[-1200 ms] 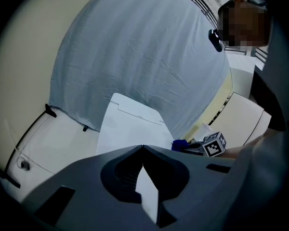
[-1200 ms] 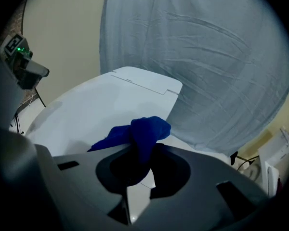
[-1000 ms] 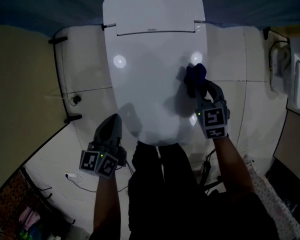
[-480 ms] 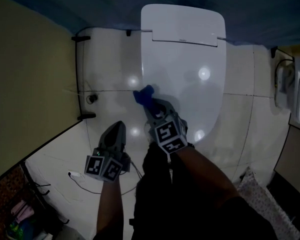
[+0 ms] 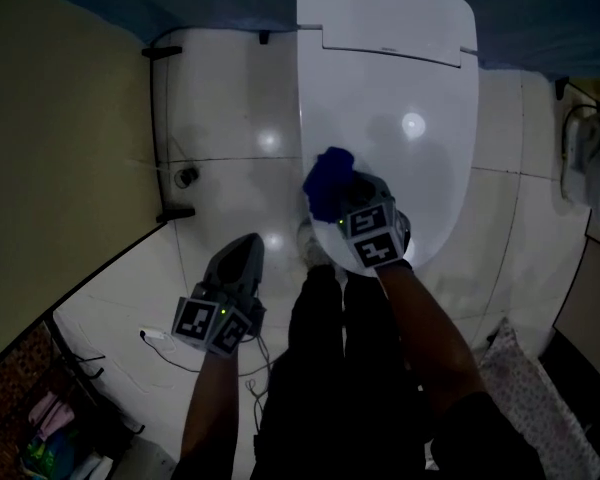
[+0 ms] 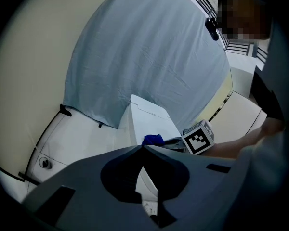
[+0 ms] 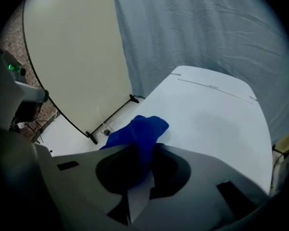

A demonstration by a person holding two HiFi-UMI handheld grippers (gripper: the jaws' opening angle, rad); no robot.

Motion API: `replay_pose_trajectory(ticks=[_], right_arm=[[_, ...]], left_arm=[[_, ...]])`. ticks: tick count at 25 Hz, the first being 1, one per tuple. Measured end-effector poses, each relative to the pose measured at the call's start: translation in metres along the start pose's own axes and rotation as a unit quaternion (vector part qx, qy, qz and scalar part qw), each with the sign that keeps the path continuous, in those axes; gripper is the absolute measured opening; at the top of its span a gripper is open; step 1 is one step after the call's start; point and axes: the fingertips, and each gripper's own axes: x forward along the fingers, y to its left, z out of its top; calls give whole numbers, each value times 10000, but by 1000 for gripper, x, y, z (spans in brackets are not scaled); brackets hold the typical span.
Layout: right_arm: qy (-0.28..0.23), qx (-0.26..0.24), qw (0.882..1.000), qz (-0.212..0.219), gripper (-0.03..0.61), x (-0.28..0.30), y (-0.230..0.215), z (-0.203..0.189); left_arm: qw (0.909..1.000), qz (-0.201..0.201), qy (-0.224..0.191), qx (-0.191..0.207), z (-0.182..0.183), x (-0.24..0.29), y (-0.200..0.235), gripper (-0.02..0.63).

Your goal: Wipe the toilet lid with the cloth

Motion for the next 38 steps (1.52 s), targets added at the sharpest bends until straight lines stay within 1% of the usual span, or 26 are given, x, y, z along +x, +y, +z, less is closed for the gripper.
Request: replay_pose_trajectory(ticks=[2, 6, 9, 13, 21, 24, 26, 30, 32, 34, 36, 38], right_arm=[[-39, -15, 9999, -105, 55, -4, -13, -2], [-80, -62, 9996, -270, 55, -16, -39, -18], [-53, -150, 9987, -489, 55, -31, -67, -37], [-19, -140, 9967, -796, 55, -58, -110, -68], [143, 38, 9909, -1341, 55, -102, -181, -122], [157, 79, 9885, -1504, 55, -111, -200, -135], [161, 146, 9872, -1578, 55, -117, -211, -140], [139, 219, 9852, -1693, 55, -123, -221, -148], [157, 234, 9856, -1667, 55, -124, -220, -147], [64, 319, 9876, -1536, 55, -127, -214, -139], [-198, 330, 9902, -1345, 55, -131, -199, -121], [-496, 205, 9934, -1011, 55, -132, -172, -99]], left_arm=[[10000, -23, 42, 53, -2, 8, -1, -11], [9998, -142, 97, -46, -11, 21, -15, -11], [9996, -240, 155, 10, -17, 30, -30, -11], [9992, -324, 198, 103, -22, 34, -48, -11], [9991, -308, 208, 192, -35, 44, -64, -11], [9991, -308, 263, 132, -42, 48, -70, -11], [9994, -288, 194, 54, -43, 51, -76, -11], [9996, -272, 48, 4, -43, 51, -86, -11], [9997, -233, 11, -15, -44, 46, -87, -11], [9999, -130, -38, -47, -47, 38, -82, -11], [9998, 21, -112, -132, -52, 30, -74, -11], [9994, 170, -178, -245, -58, 22, -68, -11]])
